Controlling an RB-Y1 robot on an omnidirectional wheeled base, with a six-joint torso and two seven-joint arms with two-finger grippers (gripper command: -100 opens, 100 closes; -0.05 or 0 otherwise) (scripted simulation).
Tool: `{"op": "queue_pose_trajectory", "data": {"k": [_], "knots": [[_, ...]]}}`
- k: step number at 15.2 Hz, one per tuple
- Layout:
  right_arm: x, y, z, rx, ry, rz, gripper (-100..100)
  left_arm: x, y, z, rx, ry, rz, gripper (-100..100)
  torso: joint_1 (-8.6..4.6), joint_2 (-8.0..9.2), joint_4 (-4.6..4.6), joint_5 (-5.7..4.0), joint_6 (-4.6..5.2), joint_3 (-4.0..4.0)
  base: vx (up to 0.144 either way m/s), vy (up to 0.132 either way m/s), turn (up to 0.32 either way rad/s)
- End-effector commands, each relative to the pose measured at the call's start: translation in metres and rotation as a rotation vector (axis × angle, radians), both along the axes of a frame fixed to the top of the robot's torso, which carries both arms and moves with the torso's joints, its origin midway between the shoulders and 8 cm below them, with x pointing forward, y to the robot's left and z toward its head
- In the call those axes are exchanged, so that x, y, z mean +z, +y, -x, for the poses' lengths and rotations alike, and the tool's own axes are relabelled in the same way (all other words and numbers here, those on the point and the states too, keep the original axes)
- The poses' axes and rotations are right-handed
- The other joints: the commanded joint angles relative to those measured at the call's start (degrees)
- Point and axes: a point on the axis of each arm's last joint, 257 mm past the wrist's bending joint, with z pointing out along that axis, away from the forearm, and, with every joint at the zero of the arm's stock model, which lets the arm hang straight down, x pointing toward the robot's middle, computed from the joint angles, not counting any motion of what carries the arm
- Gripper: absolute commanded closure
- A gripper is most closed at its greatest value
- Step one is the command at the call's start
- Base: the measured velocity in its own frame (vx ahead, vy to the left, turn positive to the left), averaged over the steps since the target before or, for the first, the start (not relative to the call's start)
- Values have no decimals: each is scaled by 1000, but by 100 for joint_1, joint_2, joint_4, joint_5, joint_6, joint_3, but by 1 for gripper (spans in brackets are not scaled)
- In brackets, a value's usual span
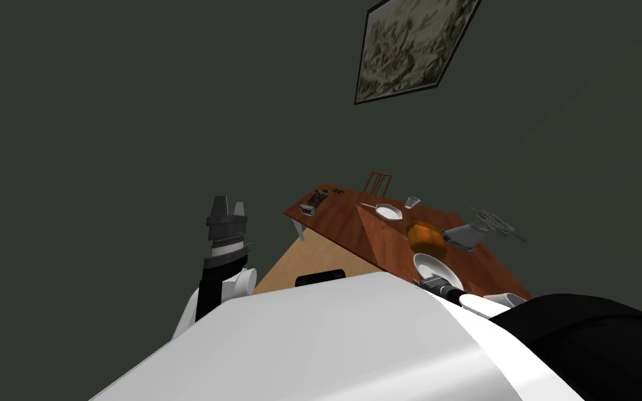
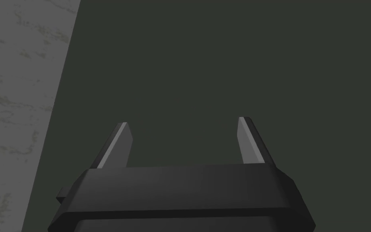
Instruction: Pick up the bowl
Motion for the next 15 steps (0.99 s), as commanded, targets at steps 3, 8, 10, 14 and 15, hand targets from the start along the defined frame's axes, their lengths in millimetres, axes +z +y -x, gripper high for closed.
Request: {"op": "queue_pose_trajectory", "data": {"k": [3,8,10,14,15], "knots": [[3,-26,36,30,81,80,-100,0,0,0,0,0,0,0,0,-1,0,1,-2,0,63,79,122],[-10,-20,38,10,79,76,-100,0,0,0,0,0,0,0,-44,22,5,-10,-1,13,13,-10,65],[-18,-17,39,1,80,72,-100,0,0,0,0,0,0,0,-62,30,7,-15,0,17,-10,-74,70],[-16,-17,39,2,79,73,100,0,0,0,0,0,0,0,-51,31,8,-13,2,18,-8,-34,27],[-16,-17,39,2,79,73,100,0,0,0,0,0,0,0,-45,30,7,-11,2,18,0,0,0]]}}
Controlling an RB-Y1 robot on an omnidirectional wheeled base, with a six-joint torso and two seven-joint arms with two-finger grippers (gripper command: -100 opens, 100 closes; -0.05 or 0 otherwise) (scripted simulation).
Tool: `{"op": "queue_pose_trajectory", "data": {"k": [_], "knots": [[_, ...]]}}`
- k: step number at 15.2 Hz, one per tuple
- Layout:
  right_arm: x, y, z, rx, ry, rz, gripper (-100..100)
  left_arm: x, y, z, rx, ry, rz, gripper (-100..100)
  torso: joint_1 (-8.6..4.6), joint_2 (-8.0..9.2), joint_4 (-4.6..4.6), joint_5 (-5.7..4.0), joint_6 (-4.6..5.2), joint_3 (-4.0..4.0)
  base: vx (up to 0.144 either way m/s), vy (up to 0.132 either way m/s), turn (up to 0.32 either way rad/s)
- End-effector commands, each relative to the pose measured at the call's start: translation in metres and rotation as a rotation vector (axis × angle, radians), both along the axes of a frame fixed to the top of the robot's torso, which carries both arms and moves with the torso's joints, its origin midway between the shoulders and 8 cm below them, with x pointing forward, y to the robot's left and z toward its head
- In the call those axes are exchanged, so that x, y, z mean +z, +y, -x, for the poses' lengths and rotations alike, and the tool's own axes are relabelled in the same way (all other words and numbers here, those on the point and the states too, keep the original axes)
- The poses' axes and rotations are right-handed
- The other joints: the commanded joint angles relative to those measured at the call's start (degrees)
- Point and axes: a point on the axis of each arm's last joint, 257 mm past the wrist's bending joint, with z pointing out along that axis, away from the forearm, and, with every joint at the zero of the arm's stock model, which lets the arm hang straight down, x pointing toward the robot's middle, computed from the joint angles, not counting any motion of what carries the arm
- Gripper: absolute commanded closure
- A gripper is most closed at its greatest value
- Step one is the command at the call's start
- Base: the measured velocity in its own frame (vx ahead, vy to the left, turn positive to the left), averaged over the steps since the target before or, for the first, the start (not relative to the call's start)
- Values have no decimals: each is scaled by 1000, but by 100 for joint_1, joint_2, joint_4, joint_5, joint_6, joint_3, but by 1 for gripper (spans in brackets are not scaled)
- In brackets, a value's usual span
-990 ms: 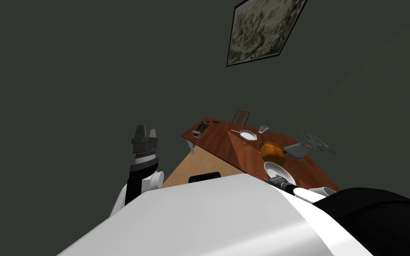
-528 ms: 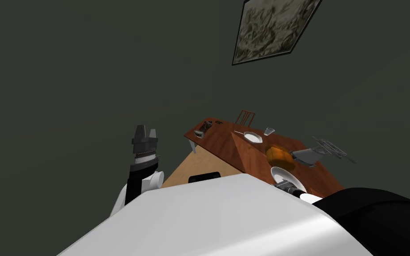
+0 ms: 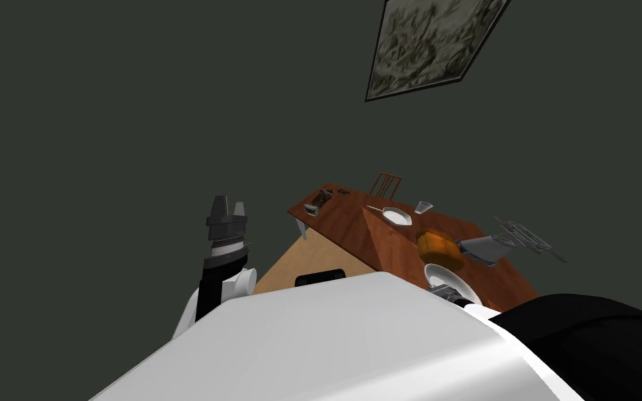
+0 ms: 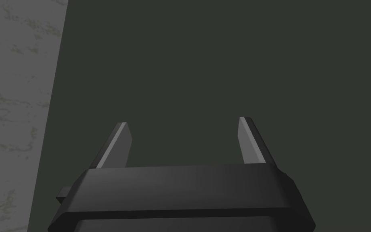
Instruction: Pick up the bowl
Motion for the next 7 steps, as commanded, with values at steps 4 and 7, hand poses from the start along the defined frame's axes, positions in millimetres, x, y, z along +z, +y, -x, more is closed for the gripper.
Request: {"op": "queue_pose_trajectory", "data": {"k": [4,7], "knots": [[11,-5,-2,16,1,6,100,0,0,0,0,0,0,0,12,-2,-3,3,5,-2,4,25,-67],[15,-7,-1,21,2,8,100,0,0,0,0,0,0,0,45,-4,-3,11,1,-3,10,70,-66]]}}
